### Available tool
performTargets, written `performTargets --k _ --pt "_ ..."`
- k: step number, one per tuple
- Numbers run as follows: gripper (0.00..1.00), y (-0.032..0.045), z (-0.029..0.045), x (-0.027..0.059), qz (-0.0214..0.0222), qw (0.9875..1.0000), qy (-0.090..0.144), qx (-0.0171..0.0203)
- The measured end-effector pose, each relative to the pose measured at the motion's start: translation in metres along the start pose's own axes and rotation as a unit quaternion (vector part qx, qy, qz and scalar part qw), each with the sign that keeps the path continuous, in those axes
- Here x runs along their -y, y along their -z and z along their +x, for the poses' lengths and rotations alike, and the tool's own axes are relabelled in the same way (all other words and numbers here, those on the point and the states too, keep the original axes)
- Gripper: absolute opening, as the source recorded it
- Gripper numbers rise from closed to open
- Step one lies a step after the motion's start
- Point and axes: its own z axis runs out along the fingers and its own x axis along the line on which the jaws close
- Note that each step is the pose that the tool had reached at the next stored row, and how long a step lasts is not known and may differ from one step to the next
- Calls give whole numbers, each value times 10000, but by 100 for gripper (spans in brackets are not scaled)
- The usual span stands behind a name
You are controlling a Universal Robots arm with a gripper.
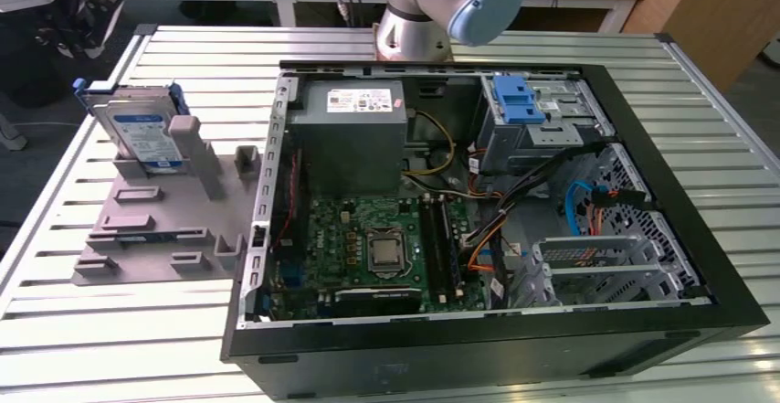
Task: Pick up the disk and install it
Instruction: 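Reach for the disk, then pick up the disk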
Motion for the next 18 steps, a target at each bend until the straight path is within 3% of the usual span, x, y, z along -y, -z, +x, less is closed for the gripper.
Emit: performTargets --k 4,10,14,18 --pt "11 -3 81 6 0 10000 0 0" --pt "11 -4 106 8 0 10000 22 -1" --pt "11 -6 108 8 -1 9997 244 -10" --pt "11 -8 110 9 -2 9986 531 -22"
